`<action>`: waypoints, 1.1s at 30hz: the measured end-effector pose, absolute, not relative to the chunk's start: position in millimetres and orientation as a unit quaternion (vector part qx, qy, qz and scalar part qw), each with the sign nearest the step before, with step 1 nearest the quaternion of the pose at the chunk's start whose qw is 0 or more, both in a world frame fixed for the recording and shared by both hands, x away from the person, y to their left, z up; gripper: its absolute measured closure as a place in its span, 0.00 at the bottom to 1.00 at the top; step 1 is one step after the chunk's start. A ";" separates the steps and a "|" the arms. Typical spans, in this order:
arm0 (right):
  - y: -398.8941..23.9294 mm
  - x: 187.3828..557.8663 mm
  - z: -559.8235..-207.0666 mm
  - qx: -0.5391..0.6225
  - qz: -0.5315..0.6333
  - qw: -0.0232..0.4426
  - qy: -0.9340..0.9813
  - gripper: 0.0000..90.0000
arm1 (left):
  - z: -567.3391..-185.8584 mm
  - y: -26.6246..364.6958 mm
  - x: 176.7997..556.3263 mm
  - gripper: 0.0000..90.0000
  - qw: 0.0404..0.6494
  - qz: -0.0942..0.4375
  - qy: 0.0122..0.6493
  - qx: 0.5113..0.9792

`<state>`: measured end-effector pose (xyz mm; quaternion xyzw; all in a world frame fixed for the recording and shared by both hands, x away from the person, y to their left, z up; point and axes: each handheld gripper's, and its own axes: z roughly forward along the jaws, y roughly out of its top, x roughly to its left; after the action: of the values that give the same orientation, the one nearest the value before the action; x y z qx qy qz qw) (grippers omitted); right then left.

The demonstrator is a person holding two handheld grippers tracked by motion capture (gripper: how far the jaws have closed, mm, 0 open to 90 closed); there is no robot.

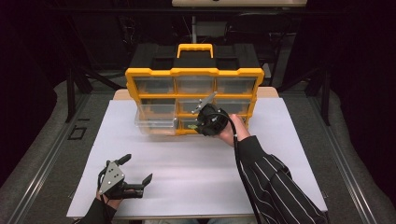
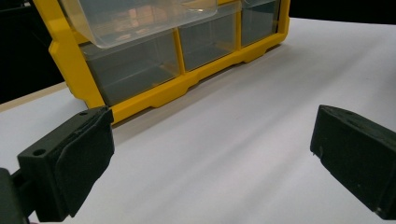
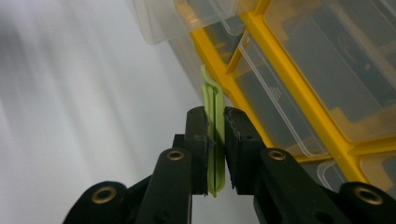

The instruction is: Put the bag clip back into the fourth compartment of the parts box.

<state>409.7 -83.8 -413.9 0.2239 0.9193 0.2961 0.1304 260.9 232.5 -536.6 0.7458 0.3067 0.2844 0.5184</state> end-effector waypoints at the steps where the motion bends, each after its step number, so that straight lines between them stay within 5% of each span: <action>1: -83.7 409.7 -412.7 0.226 0.297 0.130 0.919 0.89 | -536.5 232.6 261.0 0.00 0.518 0.284 0.307 0.746; 33: -81.4 414.1 -385.1 0.215 0.310 0.134 0.916 0.89 | -536.3 233.4 260.9 0.00 0.519 0.285 0.307 0.745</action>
<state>414.1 -81.4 -385.1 0.2148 0.9165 0.3097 0.1343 260.9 233.4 -536.3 0.7450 0.3069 0.2852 0.5191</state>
